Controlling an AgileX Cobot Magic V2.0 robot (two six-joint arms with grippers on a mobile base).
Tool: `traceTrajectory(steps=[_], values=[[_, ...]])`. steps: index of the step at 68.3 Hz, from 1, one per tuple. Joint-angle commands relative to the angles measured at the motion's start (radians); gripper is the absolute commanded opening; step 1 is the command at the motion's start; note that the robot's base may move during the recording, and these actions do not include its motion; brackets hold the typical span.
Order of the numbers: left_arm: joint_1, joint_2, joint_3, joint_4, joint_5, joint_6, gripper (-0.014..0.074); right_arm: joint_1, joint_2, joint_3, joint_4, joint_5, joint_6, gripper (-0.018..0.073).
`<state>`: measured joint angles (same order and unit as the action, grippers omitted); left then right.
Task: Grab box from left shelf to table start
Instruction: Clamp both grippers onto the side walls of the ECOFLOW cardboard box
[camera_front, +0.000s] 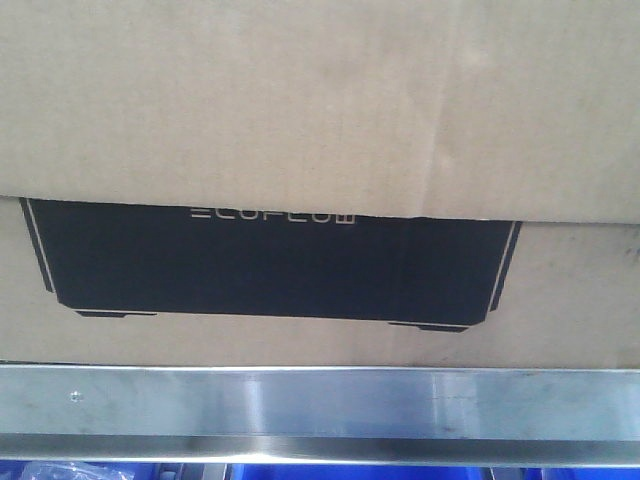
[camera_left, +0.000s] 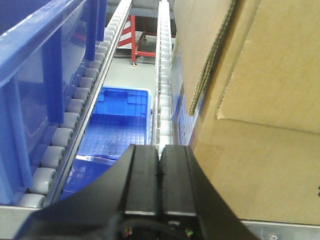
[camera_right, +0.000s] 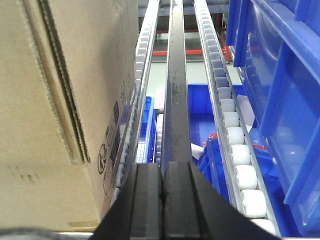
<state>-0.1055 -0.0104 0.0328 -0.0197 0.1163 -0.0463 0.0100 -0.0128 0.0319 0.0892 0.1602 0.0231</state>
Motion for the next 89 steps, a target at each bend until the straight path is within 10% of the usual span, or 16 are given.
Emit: traceTrajectory(steps=[1, 45, 61, 89], values=[[-0.004, -0.018, -0.005, -0.002, -0.09, -0.003, -0.0099, -0.005, -0.007, 0.002, -0.008, -0.09, -0.003, 0.0056], [-0.004, -0.018, -0.005, -0.002, -0.105, -0.003, -0.0099, -0.005, -0.007, 0.002, -0.008, -0.09, -0.003, 0.0056], [-0.004, -0.014, -0.04, -0.038, -0.298, -0.003, -0.0099, -0.005, -0.007, 0.002, -0.008, -0.09, -0.003, 0.0056], [-0.004, 0.153, -0.478, 0.13, 0.056, -0.003, -0.0082, -0.005, -0.007, 0.002, -0.008, -0.09, -0.003, 0.0056]])
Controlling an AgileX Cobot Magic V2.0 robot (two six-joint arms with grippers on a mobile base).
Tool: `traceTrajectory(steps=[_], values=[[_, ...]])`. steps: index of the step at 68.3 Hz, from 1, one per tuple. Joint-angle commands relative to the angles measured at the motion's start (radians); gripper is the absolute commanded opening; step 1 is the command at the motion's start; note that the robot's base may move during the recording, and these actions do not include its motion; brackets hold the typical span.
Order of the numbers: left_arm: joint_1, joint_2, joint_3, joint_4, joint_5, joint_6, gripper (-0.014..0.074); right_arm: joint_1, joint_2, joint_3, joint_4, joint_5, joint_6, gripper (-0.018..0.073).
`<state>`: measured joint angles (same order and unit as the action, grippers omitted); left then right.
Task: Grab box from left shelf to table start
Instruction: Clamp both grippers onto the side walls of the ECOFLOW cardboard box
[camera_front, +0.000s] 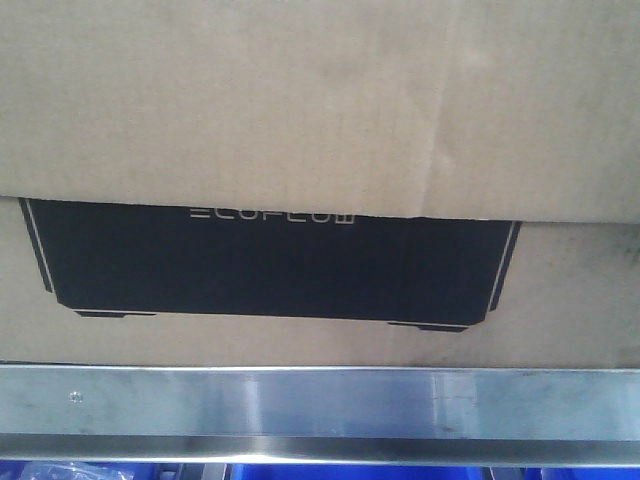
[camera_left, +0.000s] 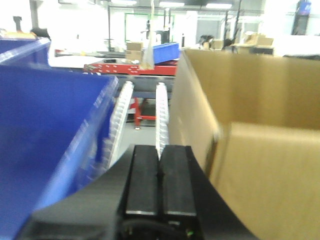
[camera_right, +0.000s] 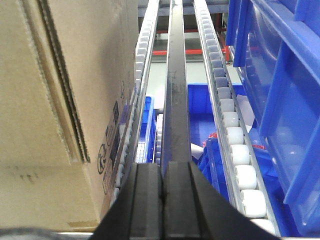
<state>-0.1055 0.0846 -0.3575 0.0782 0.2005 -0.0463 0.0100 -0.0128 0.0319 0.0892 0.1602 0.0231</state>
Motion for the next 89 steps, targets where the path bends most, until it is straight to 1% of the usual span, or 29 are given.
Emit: traceTrajectory(steps=[1, 3, 7, 15, 17, 20, 27, 40, 45, 49, 57, 67, 73, 78, 89], values=[[-0.004, 0.066, -0.104, 0.033, -0.021, -0.003, -0.0069, -0.005, -0.007, 0.002, -0.008, -0.09, -0.003, 0.0056], [-0.004, 0.081, -0.119, 0.033, -0.005, -0.003, -0.0051, -0.005, -0.007, 0.002, -0.008, -0.09, -0.003, 0.0056], [-0.004, 0.116, -0.162, 0.033, 0.034, -0.003, 0.0035, -0.005, -0.007, 0.002, -0.008, -0.09, -0.003, 0.0056], [-0.004, 0.175, -0.235, 0.024, 0.096, -0.003, 0.0257, -0.005, -0.007, 0.002, -0.008, -0.09, -0.003, 0.0056], [-0.004, 0.189, -0.253, 0.016, 0.108, -0.003, 0.029, -0.005, -0.007, 0.002, -0.008, -0.09, -0.003, 0.0056], [-0.004, 0.213, -0.284, -0.004, 0.129, -0.003, 0.0312, -0.005, -0.007, 0.002, -0.008, -0.09, -0.003, 0.0056], [-0.015, 0.283, -0.378, -0.041, 0.221, -0.003, 0.0295, -0.005, -0.008, 0.002, -0.008, -0.091, -0.003, 0.0056], [-0.161, 0.47, -0.582, -0.055, 0.408, -0.003, 0.0286, -0.005, -0.008, 0.002, -0.008, -0.092, -0.003, 0.0056], [-0.197, 0.548, -0.656, -0.055, 0.475, -0.003, 0.0286, -0.005, -0.008, 0.002, -0.008, -0.092, -0.003, 0.0056], [-0.208, 0.62, -0.72, -0.055, 0.526, -0.003, 0.0286, -0.005, -0.008, 0.002, -0.008, -0.092, -0.003, 0.0056], [-0.199, 0.763, -0.844, -0.053, 0.634, -0.022, 0.0286, -0.005, -0.008, 0.002, -0.008, -0.092, -0.003, 0.0056], [-0.161, 0.908, -0.962, -0.055, 0.754, -0.022, 0.0286, -0.005, -0.008, 0.002, -0.008, -0.105, -0.003, 0.0056], [-0.15, 0.979, -1.001, -0.055, 0.785, -0.022, 0.0286, -0.005, -0.008, 0.002, -0.008, -0.111, -0.003, 0.0056], [-0.15, 1.035, -1.023, -0.038, 0.802, -0.022, 0.0286, -0.005, -0.008, 0.002, -0.008, -0.124, -0.003, 0.0056], [-0.15, 1.11, -1.025, -0.012, 0.805, -0.022, 0.0286, -0.005, -0.008, 0.002, 0.008, -0.192, -0.003, 0.0056]])
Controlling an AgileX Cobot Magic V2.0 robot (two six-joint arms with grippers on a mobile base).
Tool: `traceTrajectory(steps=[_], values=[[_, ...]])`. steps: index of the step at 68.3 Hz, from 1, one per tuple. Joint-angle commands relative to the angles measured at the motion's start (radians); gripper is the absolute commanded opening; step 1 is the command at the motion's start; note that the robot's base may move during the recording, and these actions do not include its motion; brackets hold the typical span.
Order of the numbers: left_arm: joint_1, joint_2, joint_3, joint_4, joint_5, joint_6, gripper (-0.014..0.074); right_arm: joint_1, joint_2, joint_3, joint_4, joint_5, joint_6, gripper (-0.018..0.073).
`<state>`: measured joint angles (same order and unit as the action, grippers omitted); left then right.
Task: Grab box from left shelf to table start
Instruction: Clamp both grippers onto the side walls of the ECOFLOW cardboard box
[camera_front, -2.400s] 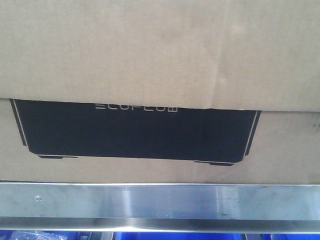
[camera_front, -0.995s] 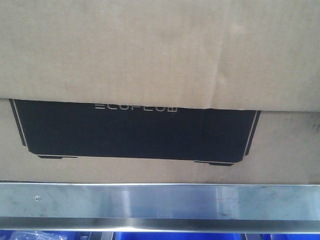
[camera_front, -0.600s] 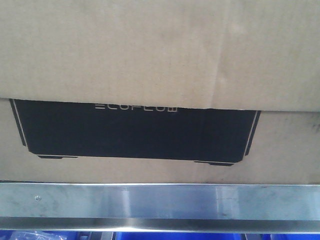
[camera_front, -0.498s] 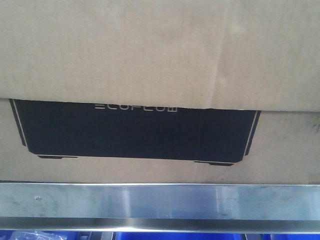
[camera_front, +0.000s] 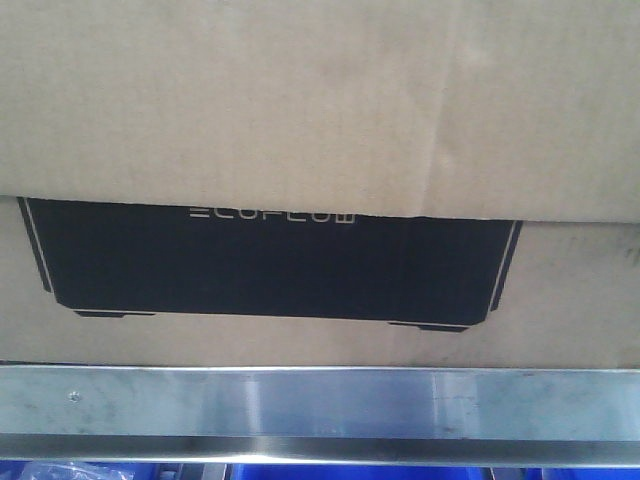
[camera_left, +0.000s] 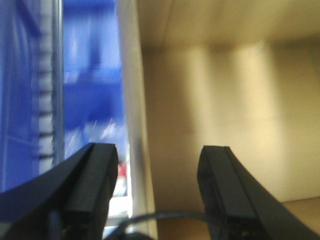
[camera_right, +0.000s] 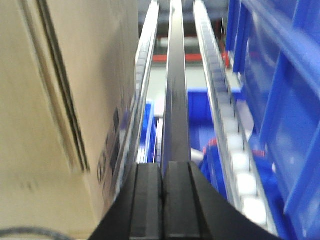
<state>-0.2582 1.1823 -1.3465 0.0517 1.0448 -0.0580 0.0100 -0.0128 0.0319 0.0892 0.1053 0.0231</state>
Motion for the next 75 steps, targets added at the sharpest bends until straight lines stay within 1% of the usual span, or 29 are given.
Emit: traceTrajectory(steps=[1, 8, 15, 19, 21, 23, 24, 25, 28, 32, 35, 38, 45, 58, 67, 75], values=[[0.002, 0.018, -0.036, 0.016, -0.037, -0.01, 0.0286, -0.005, -0.008, 0.002, 0.013, -0.145, -0.003, 0.0056], [0.002, 0.044, -0.036, 0.016, -0.025, -0.01, 0.0286, -0.005, -0.008, -0.015, 0.054, -0.17, -0.003, 0.0057], [0.002, 0.051, -0.036, 0.016, -0.025, -0.01, 0.0286, -0.005, -0.008, -0.062, 0.071, -0.135, -0.003, 0.0064], [0.002, 0.051, -0.036, 0.019, -0.025, -0.01, 0.0286, -0.005, -0.008, -0.107, 0.071, -0.096, -0.003, 0.0102], [0.002, 0.051, -0.036, 0.026, -0.025, -0.012, 0.0286, -0.005, -0.007, -0.133, 0.071, -0.072, -0.003, 0.014], [0.002, 0.051, -0.036, 0.031, -0.025, -0.012, 0.0286, -0.005, -0.007, -0.168, 0.071, -0.043, -0.003, 0.0207], [0.002, 0.051, -0.036, 0.034, -0.025, -0.014, 0.0286, -0.005, -0.007, -0.176, 0.071, -0.028, -0.003, 0.0222], [0.002, 0.051, -0.036, 0.034, -0.023, -0.022, 0.0286, -0.005, -0.007, -0.198, 0.071, -0.006, -0.003, 0.0273], [0.002, 0.051, -0.036, 0.046, -0.018, -0.041, 0.0286, -0.005, -0.006, -0.243, 0.071, 0.031, -0.003, 0.0381], [0.002, 0.051, -0.036, 0.063, -0.016, -0.063, 0.0286, -0.005, 0.004, -0.296, 0.071, 0.081, -0.003, 0.0506], [0.002, 0.051, -0.036, 0.068, -0.016, -0.063, 0.0286, -0.005, 0.018, -0.348, 0.071, 0.122, -0.003, 0.057], [0.002, 0.051, -0.036, 0.068, -0.016, -0.063, 0.0286, -0.004, 0.042, -0.393, 0.071, 0.151, -0.004, 0.0604], [0.002, 0.051, -0.036, 0.067, -0.016, -0.063, 0.0286, -0.003, 0.129, -0.506, 0.071, 0.245, -0.004, 0.0603], [0.002, 0.051, -0.036, 0.067, -0.014, -0.063, 0.0286, -0.002, 0.392, -0.773, 0.079, 0.473, -0.009, 0.0603], [0.002, 0.051, -0.036, 0.067, -0.005, -0.063, 0.0286, -0.002, 0.598, -0.943, 0.1, 0.588, -0.066, 0.0603], [0.002, 0.051, -0.036, 0.067, -0.003, -0.063, 0.0286, -0.002, 0.782, -1.077, 0.163, 0.666, -0.106, 0.0603]])
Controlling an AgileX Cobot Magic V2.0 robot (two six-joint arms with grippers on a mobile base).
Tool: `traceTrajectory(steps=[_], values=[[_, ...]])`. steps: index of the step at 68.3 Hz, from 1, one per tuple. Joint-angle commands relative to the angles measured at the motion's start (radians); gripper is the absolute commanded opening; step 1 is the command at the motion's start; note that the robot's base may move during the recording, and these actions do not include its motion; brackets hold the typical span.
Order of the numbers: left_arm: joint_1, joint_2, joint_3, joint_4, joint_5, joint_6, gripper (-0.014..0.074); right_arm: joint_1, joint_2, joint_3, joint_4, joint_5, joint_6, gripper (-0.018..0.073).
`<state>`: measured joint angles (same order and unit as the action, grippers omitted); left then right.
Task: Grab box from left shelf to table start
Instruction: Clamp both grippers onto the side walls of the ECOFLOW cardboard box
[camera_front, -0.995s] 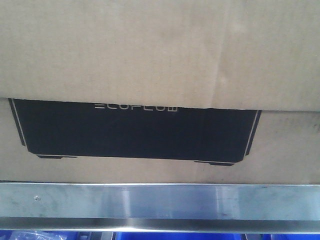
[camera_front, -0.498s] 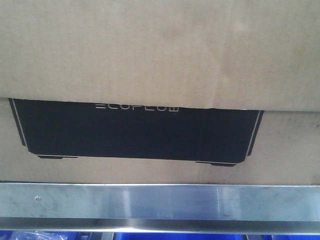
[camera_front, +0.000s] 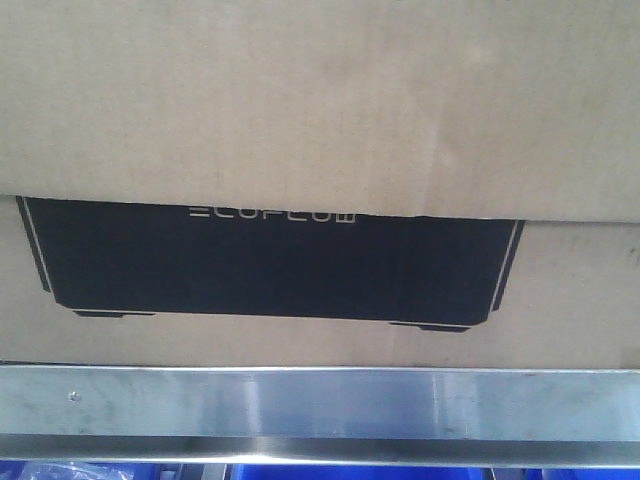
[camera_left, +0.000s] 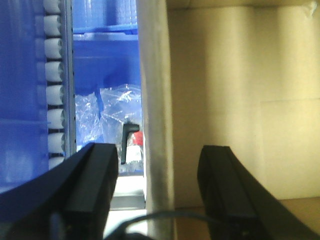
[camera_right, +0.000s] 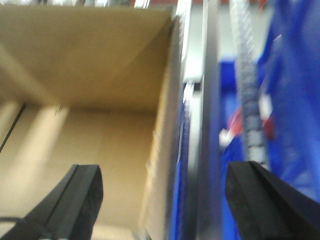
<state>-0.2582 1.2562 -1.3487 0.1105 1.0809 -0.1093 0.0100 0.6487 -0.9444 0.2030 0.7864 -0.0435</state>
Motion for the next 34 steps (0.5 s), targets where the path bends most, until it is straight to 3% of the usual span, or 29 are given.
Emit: traceTrajectory(steps=[1, 23, 30, 34], values=[[0.002, -0.023, -0.034, 0.008, -0.039, -0.011, 0.0286, -0.002, 0.13, -0.122, 0.057, -0.007, -0.045, 0.0603], [0.002, -0.023, -0.034, 0.008, -0.038, -0.011, 0.0286, -0.002, 0.516, -0.293, 0.068, 0.053, -0.098, 0.0596], [0.002, -0.023, -0.034, 0.008, -0.038, -0.011, 0.0269, -0.002, 0.601, -0.301, 0.068, 0.066, -0.12, 0.0506], [0.002, -0.023, -0.034, 0.008, -0.038, -0.011, 0.0229, -0.002, 0.623, -0.301, 0.068, 0.077, -0.126, 0.0396]])
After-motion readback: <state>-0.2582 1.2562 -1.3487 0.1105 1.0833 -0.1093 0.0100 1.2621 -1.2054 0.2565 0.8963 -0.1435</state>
